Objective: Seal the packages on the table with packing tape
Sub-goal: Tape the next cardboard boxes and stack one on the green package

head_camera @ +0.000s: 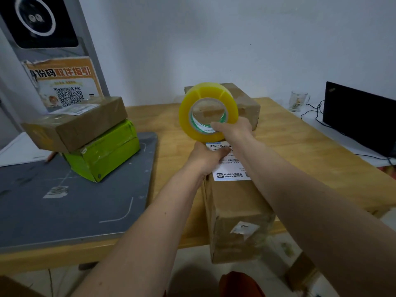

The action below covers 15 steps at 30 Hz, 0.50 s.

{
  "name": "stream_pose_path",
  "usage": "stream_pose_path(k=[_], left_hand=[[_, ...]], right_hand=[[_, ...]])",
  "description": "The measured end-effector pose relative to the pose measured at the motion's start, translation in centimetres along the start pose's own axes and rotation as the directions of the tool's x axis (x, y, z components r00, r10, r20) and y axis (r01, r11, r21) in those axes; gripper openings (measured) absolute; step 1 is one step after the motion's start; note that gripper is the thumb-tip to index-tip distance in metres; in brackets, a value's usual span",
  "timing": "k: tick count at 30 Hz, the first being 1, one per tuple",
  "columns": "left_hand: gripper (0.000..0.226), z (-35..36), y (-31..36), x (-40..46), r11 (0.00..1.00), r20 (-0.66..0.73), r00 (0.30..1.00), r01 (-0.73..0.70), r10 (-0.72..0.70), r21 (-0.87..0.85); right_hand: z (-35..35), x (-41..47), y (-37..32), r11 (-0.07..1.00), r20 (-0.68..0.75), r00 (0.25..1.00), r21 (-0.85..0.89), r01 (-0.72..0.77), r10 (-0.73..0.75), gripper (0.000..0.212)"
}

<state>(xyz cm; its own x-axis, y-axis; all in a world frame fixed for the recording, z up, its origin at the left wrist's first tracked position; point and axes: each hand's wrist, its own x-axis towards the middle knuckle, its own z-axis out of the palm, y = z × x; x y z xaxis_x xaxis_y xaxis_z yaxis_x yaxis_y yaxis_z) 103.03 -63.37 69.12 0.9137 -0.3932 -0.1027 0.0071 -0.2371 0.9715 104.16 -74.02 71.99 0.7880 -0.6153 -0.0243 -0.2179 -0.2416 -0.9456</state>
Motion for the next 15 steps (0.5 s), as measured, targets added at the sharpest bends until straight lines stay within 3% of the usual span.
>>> stream_pose_path(k=[2,5,7,9,13,15], left_hand=[[0.044,0.4,0.0,0.0,0.997,-0.052,0.997,0.05,-0.053,-0.05],[0.038,0.5,-0.4,-0.2,0.968,-0.068,0.992,0.085,-0.103,-0.235],[0.035,0.4,-0.7,-0.3,0.951,-0.081,0.988,0.102,-0.131,-0.293],[0.033,0.4,-0.6,-0.3,0.941,-0.075,0.986,0.118,-0.149,-0.317],[0.028,0.5,-0.6,-0.2,0.923,-0.056,0.984,0.138,-0.169,-0.358],[0.026,0.3,-0.8,-0.2,0.916,-0.043,0.987,0.128,-0.156,-0.38]], right_hand=[[-0.2,0.0,0.3,0.999,-0.014,1.0,0.034,0.019,-0.019,0.042],[-0.6,0.0,0.5,0.99,-0.1,0.994,0.131,0.054,-0.041,0.025],[-1.4,0.2,0.9,0.951,-0.163,0.984,0.309,-0.013,0.066,0.022],[-2.4,0.7,1.5,0.843,-0.171,0.966,0.533,-0.074,0.193,0.019],[-2.8,0.8,2.3,0.759,-0.126,0.96,0.641,-0.115,0.252,0.025],[-2.4,0.8,2.6,0.745,-0.038,0.967,0.645,-0.169,0.252,0.043]])
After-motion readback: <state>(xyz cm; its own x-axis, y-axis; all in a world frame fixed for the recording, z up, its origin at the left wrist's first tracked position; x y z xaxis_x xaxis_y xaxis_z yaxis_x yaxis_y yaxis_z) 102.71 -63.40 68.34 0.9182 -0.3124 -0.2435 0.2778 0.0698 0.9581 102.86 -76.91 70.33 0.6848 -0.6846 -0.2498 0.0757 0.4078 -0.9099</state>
